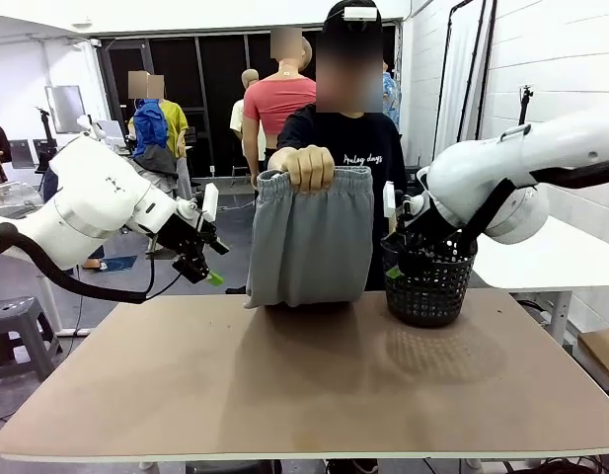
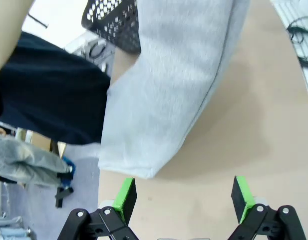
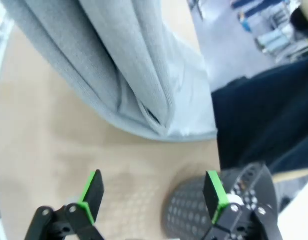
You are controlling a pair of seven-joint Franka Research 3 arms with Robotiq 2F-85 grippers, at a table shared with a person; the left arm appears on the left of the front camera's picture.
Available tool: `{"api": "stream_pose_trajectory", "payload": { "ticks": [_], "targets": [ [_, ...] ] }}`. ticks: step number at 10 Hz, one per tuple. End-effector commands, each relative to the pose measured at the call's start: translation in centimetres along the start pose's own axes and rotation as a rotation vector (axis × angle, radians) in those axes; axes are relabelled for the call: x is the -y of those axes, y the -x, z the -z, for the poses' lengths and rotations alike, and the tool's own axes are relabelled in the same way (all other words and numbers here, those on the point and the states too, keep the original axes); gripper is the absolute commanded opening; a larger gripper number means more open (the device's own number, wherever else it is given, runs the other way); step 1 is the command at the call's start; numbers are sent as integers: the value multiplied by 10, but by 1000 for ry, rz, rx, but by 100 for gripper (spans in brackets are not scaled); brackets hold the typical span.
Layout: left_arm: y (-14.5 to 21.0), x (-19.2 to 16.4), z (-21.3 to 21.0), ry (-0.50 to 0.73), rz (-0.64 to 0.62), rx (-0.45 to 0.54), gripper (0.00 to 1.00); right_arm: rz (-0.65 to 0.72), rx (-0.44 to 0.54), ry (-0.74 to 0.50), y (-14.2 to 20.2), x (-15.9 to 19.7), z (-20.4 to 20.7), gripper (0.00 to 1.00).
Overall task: Fold the training pants.
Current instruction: Grab both ends of the Training pants handed by a person.
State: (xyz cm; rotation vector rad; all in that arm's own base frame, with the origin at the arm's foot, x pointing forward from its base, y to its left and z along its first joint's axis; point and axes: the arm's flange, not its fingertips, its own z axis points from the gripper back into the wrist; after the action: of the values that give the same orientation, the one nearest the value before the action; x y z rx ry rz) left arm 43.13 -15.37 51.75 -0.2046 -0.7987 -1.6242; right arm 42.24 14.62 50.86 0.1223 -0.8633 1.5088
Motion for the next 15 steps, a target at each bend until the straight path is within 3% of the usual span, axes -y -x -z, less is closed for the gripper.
{"api": "stream_pose_trajectory", "payload": {
  "ticks": [1, 9, 12, 15],
  "targets": [
    [-1, -2, 11, 34, -6, 137, 100, 2, 136, -60, 11, 5, 6, 100],
    [-33, 11, 20, -35, -86, 375, 100, -49, 396, -130, -8, -19, 0, 100],
    [-50, 22, 15, 65, -57, 479, 100, -73, 480, -148, -21, -25, -5, 100],
    [-65, 29, 6, 41, -115, 546, 100, -66, 586, -191, -35, -24, -11, 100]
  ]
}}
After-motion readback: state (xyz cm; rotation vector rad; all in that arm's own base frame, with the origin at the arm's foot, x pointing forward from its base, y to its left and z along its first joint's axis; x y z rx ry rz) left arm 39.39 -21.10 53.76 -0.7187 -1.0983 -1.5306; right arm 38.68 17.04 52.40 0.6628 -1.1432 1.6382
